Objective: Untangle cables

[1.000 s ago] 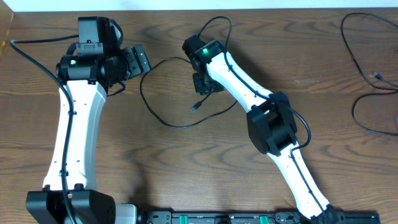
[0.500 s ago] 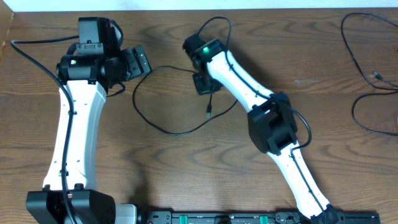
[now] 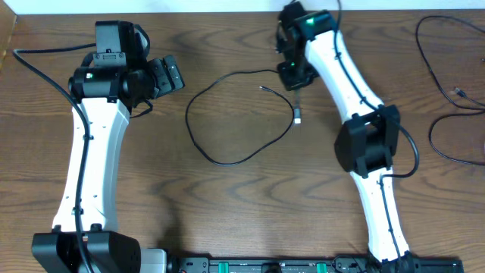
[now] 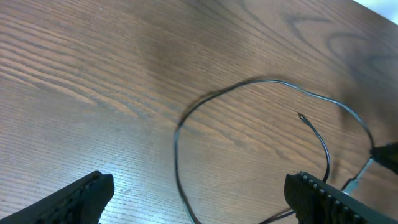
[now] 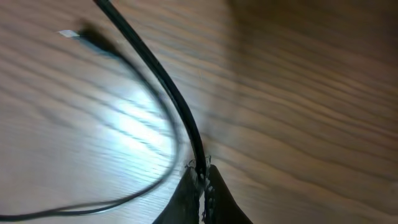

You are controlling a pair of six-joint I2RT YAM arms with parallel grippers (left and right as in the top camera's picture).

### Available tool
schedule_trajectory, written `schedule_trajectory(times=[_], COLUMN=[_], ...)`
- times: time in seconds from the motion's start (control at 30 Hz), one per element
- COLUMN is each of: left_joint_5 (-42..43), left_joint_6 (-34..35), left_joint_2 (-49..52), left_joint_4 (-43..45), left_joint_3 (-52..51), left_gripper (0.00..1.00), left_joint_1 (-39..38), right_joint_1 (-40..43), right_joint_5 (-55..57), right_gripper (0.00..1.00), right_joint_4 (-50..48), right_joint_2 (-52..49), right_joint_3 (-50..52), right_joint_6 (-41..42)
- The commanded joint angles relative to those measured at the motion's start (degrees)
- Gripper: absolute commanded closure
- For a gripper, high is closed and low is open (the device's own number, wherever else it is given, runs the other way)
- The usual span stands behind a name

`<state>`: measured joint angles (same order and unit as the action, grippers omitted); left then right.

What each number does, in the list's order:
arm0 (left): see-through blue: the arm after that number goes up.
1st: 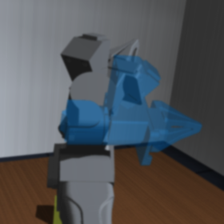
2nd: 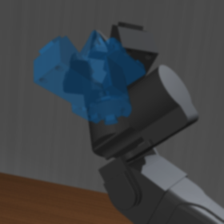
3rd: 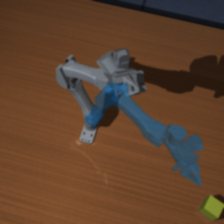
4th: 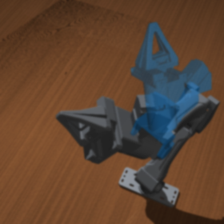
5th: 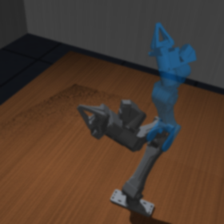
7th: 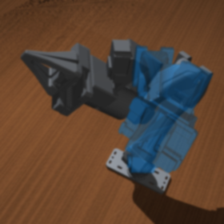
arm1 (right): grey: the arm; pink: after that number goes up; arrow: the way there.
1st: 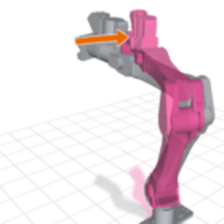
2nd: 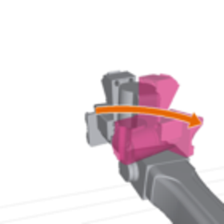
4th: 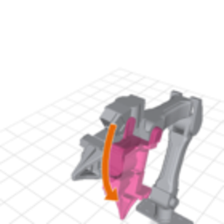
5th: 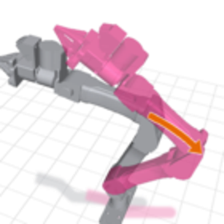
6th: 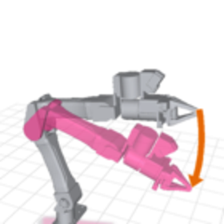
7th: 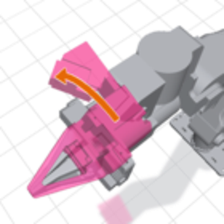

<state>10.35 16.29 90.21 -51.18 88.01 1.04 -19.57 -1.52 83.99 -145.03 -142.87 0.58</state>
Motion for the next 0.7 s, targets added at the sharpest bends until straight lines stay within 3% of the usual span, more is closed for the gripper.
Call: schedule_trajectory(times=[0.0, 0.23, 0.53, 0.57, 0.67], left_joint_5=[-0.57, -0.59, -0.55, -0.55, -0.55], left_joint_6=[-0.11, -0.13, -0.09, -0.09, -0.09], left_joint_2=[0.11, 0.13, 0.13, 0.13, 0.13], left_joint_4=[-0.17, -0.17, 0.24, 0.15, 0.02], left_joint_3=[0.42, 0.39, 0.35, 0.35, 0.22], left_gripper=[0.07, 0.07, 0.07, 0.07, 0.07], left_joint_1=[0.17, 0.17, 0.17, 0.17, 0.17], right_joint_1=[3.80, 7.72, 5.53, 5.07, 3.80], right_joint_5=[0.70, 0.00, -2.43, -4.07, -6.60], right_gripper=[0.99, 0.99, 0.99, 0.98, 0.79], right_joint_4=[0.90, 2.14, 12.00, 12.31, 11.37], right_joint_2=[1.49, 1.49, 1.57, 1.57, 1.57], right_joint_3=[-0.07, 10.64, 10.88, 10.88, 10.88], right_joint_6=[-1.53, -3.30, -6.60, -8.66, -11.63])
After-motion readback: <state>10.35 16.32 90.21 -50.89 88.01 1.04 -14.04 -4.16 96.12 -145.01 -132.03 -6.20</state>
